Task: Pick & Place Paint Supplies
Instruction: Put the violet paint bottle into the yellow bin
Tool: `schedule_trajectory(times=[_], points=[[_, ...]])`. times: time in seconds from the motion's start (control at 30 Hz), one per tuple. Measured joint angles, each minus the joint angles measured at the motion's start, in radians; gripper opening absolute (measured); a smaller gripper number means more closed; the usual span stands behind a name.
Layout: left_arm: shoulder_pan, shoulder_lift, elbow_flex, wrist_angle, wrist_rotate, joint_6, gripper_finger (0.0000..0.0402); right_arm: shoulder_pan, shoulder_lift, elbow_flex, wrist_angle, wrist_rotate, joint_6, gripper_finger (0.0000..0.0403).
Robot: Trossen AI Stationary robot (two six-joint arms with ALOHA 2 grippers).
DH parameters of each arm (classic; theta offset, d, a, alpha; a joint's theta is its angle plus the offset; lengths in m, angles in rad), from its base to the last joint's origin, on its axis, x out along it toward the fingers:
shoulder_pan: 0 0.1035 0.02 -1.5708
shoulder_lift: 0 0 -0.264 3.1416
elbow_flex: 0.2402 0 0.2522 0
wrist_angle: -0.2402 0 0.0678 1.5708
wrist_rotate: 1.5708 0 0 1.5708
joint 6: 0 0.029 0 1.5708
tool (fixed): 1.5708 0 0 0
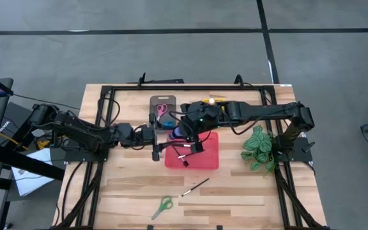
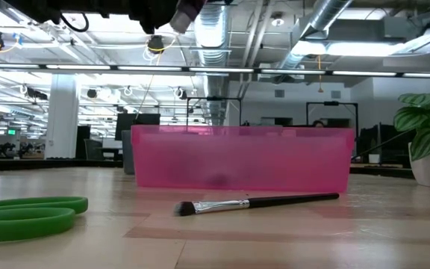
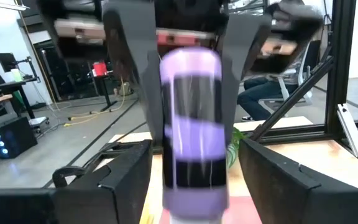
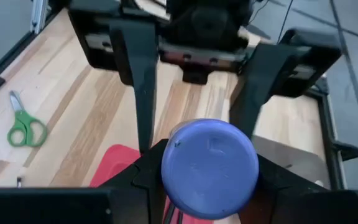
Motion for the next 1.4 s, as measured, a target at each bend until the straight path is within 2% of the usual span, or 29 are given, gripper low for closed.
schedule_trajectory(times=[0.4,0.8,1.23,1.4], points=[[0.009,0.0,0.0,-0.011,0.001,-0.006,0.021,0.001,-0.002,0.001,0.006,0.0,0.0,0.0139],[0.02,0.0,0.0,-0.012,-0.003,-0.006,0.0124,0.003,-0.002,0.002,0.005,0.002,0.0,0.0138],[0.023,0.0,0.0,-0.002,-0.009,-0.006,0.0127,0.003,-0.027,0.0,0.015,0.001,0.008,0.016],[0.029,0.002,-0.003,-0.03,-0.015,-0.007,0.0126,0.005,-0.061,0.002,0.083,-0.001,0.004,0.0173]])
